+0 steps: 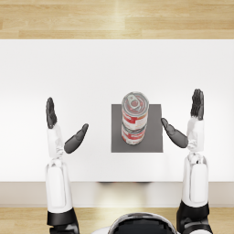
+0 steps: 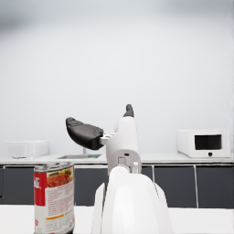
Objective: Pick up the red can on the left and place it in the middle, then pick up the red can on the right and place it on top of the can in the middle
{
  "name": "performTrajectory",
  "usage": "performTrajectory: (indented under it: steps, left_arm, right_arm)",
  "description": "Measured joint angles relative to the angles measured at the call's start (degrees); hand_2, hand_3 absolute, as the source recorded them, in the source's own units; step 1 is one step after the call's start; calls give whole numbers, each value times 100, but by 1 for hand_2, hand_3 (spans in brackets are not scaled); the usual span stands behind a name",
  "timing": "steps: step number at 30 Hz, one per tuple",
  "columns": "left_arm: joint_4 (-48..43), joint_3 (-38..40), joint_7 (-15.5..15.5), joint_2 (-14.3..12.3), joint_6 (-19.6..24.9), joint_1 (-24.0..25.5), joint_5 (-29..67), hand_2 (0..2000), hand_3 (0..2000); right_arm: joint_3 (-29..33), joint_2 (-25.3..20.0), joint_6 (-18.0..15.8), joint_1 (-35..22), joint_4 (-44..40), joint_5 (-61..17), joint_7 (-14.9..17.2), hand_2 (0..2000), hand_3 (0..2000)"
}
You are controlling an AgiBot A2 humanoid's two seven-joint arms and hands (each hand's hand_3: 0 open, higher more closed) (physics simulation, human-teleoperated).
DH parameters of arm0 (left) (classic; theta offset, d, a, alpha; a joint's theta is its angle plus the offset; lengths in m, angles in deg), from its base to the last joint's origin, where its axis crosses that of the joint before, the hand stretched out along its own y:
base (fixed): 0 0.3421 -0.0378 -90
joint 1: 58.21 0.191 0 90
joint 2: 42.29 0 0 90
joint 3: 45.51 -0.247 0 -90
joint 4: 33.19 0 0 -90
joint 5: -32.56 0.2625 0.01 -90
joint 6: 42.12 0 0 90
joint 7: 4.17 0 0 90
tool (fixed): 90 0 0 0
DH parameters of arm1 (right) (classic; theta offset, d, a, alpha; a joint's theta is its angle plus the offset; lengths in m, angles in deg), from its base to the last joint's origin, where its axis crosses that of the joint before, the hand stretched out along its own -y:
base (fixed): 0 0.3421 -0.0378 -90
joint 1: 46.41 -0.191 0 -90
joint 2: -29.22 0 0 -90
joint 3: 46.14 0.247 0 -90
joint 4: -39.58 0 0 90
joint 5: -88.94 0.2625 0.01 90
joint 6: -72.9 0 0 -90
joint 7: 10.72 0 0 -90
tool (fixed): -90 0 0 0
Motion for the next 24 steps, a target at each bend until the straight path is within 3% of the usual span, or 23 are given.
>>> performTrajectory:
  steps: [3, 7, 12, 24]
  left_arm:
    - [40, 211, 0, 6, 0, -43, -1, 0, 0]
    - [44, 349, 0, -7, 0, 9, -1, 0, 0]
    - [28, 417, 0, -22, 0, 63, -1, 0, 0]
    - [24, 433, 0, -25, 0, 74, -1, 0, 0]
  right_arm:
    - [433, -3, -322, 81, -37, 1, -1072, 0, 0]
    - [723, -22, -460, 258, -82, 2, -1641, 0, 0]
    - [786, -25, -501, 323, -214, 2, -1806, 0, 0]
    - [795, -25, -510, 333, -255, 2, -1844, 0, 0]
